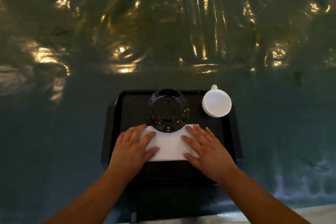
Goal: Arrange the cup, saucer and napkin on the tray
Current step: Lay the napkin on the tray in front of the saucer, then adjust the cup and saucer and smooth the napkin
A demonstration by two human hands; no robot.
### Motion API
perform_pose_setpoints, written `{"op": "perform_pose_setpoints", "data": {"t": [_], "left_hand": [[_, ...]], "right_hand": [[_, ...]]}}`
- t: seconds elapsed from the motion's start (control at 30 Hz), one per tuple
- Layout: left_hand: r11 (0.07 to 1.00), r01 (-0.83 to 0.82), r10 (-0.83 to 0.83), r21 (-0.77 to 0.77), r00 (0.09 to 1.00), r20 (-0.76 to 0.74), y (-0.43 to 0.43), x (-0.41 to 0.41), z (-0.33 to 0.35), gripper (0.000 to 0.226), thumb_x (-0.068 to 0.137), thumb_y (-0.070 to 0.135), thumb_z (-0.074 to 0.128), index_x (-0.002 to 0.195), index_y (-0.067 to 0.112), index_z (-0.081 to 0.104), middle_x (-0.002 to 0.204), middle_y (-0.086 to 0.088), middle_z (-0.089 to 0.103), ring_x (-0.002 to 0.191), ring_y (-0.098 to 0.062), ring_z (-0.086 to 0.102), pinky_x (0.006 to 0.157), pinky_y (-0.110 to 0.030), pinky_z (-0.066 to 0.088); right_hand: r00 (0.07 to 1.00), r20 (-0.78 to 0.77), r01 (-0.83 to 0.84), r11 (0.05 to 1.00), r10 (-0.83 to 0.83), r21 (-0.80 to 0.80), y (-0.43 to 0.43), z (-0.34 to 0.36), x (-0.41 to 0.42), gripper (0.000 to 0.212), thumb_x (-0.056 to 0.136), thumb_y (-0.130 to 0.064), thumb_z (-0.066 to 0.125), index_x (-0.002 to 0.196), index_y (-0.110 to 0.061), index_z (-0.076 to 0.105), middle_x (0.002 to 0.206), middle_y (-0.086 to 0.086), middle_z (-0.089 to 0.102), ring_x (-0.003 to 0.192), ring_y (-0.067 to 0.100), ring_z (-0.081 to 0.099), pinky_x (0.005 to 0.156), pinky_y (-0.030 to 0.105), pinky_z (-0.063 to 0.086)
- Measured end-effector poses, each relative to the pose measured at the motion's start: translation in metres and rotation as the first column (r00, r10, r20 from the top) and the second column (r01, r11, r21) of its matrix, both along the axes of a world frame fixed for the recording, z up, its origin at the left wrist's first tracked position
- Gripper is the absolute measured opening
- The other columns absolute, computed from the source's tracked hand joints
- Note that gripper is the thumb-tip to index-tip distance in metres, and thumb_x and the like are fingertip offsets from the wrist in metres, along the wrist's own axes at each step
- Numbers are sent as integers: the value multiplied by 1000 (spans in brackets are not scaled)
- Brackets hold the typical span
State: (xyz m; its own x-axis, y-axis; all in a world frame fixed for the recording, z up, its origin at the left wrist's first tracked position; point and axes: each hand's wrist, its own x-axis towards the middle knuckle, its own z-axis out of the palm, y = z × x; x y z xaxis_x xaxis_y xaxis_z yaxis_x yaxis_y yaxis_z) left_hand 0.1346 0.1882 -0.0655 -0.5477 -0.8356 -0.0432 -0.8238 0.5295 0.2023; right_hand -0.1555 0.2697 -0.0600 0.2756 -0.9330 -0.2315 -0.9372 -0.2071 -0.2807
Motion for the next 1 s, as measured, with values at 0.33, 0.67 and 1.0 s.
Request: {"op": "perform_pose_setpoints", "data": {"t": [0.33, 0.67, 1.0], "left_hand": [[997, 30, -41, -64, 983, -177, -8, -23, 21, 44, 91, 59, 59, 117, 23, 64, 128, -3, 58, 120, -26, 54, 101, -43, 41], [974, 224, -222, 39, 974, -46, -69, -185, 62, 61, 94, 24, 64, 150, 28, 41, 162, -10, 33, 143, -33, 34, 116, -51, 31], [925, 379, -375, 15, 907, 189, -82, -197, 65, 28, 101, 40, 55, 119, 27, 71, 110, -1, 69, 99, -23, 61, 84, -39, 53]], "right_hand": [[908, 342, 371, 846, -243, -383, -10, 31, -20, 45, 93, -32, 64, 135, -17, 60, 139, 4, 58, 129, 24, 52, 112, 37, 39], [571, 320, 761, 634, -756, 140, -76, 40, -83, 29, 97, -29, 62, 125, -20, 61, 101, -7, 59, 87, 14, 56, 58, 16, 35], [618, 257, 741, 660, -743, 124, -105, 44, -86, 24, 98, -29, 57, 120, -21, 63, 99, -2, 64, 78, 12, 58, 58, 27, 43]]}}
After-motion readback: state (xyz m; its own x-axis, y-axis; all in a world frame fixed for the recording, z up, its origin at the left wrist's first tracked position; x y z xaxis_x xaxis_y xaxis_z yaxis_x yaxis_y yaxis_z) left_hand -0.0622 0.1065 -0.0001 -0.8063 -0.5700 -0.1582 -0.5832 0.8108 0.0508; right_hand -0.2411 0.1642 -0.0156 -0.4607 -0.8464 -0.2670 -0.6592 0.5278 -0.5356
